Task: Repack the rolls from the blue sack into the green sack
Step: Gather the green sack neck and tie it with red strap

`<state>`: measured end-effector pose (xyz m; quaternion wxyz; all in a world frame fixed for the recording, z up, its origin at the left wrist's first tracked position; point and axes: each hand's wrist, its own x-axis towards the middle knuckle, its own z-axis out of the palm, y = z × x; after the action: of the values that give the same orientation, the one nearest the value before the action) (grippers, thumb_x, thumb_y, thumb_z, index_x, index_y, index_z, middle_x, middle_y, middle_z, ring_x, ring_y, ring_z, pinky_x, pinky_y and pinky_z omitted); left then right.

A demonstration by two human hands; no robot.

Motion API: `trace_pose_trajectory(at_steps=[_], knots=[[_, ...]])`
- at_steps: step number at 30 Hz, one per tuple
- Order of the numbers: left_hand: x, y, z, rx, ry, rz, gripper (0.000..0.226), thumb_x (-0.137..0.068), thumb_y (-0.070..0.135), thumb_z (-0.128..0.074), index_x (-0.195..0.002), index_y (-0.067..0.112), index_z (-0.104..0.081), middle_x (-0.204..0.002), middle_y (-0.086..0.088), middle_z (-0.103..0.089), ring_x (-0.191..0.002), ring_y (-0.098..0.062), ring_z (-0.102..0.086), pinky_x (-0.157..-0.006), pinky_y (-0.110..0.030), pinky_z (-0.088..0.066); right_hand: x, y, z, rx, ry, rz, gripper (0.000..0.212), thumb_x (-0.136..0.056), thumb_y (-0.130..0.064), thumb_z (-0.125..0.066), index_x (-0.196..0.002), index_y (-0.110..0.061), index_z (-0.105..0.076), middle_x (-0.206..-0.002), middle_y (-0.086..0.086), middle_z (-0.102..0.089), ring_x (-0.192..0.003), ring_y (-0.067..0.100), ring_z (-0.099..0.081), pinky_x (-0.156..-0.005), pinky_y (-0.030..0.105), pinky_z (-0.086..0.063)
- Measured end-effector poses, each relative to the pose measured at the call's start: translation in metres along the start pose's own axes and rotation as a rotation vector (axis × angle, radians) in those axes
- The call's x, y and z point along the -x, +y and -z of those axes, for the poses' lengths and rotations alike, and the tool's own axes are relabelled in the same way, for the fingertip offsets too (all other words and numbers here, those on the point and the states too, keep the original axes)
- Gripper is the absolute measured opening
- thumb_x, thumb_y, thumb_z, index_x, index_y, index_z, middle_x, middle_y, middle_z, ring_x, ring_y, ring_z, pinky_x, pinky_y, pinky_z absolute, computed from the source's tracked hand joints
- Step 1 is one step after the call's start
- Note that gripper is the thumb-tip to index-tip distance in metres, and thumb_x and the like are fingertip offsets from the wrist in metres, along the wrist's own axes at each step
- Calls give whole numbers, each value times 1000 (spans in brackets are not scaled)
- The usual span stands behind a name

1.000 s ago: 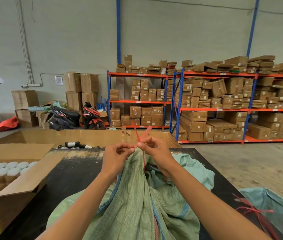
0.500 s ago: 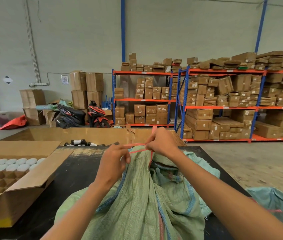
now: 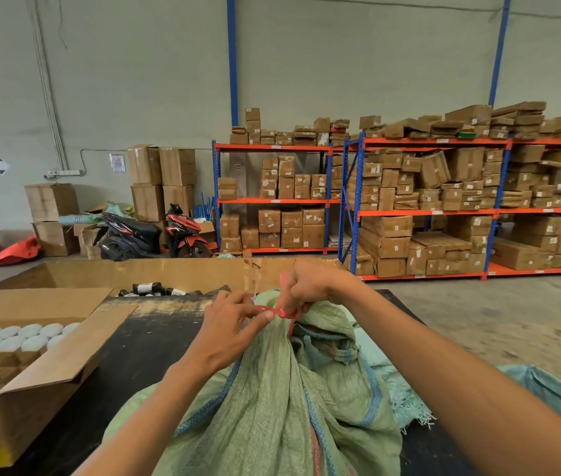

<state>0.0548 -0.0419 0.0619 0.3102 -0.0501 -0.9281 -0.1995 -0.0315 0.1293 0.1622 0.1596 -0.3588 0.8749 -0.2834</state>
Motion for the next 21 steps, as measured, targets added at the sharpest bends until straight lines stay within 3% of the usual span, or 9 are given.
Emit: trace_pose_trajectory(at_steps=[2, 4, 7, 11, 13, 15, 17, 19, 21], knots=[[1, -4, -1, -14, -4, -33, 45, -83, 76, -36, -77, 42, -64, -90, 16, -50, -92, -13, -41, -79, -39, -39, 1, 5, -1, -55, 12, 13, 20, -81, 3, -74, -99, 9, -73, -75, 7, -73, -63, 12, -67, -69, 26, -56], [1, -5, -1, 25, -3, -35, 48, -85, 72, -37, -78, 38, -70, -100, 22, -49, -103, -10, -38, -85, -38, -36, 2, 9, -4, -109, 27, 32, 19, -80, 2, -75, -98, 10, -73, -77, 9, -73, -66, 14, -68, -68, 26, -56], [2, -5, 2, 103, 23, 3, 45, -91, 61, -36, -68, 35, -63, -106, 22, -49, -109, -8, -36, -89, -36, -33, 1, 20, -11, -219, 77, 73, 10, -82, -1, -76, -90, 4, -75, -84, 14, -75, -70, 16, -69, -72, 30, -57], [5, -9, 13, 291, 52, 121, 46, -94, 24, -55, -48, 22, -54, -92, 6, -59, -93, -8, -49, -80, -32, -37, 3, 41, -19, -551, 268, 94, 10, -82, -2, -75, -91, 0, -76, -83, 13, -76, -70, 16, -70, -75, 29, -59], [10, -14, 19, 525, 79, 281, 51, -92, 7, -55, -42, 19, -54, -91, -9, -65, -81, -11, -57, -76, -31, -42, 10, 55, -23, -663, 313, 80, 11, -81, 1, -74, -92, -1, -75, -82, 11, -76, -67, 14, -69, -70, 24, -58], [17, -19, 20, 878, 84, 448, 50, -95, 3, -47, -45, 7, -52, -100, -14, -72, -94, -15, -66, -87, -35, -51, 18, 73, -30, -679, 291, 32, 12, -81, 2, -74, -91, -3, -76, -82, 11, -76, -66, 15, -69, -66, 22, -57], [27, -22, 15, 1316, 53, 528, 53, -99, 7, -37, -46, 7, -45, -106, -18, -72, -107, -21, -67, -99, -42, -51, 24, 89, -41, -594, 284, -26, 11, -80, 4, -75, -88, -3, -77, -81, 10, -76, -64, 15, -68, -64, 21, -56], [31, -25, 9, 1639, 121, 596, 55, -99, 12, -37, -44, 14, -42, -79, -16, -70, -91, -27, -71, -93, -43, -55, 26, 104, -50, -497, 337, -67, 9, -79, 4, -76, -85, -2, -77, -73, 9, -75, -63, 17, -67, -64, 21, -55], [30, -27, 2, 1572, 209, 674, 54, -98, 14, -42, -44, 17, -37, -51, -4, -40, -55, -24, -51, -70, -38, -55, 28, 120, -53, -399, 422, -96, 8, -78, 5, -77, -84, 0, -78, -66, 6, -73, -63, 18, -66, -64, 11, -51]])
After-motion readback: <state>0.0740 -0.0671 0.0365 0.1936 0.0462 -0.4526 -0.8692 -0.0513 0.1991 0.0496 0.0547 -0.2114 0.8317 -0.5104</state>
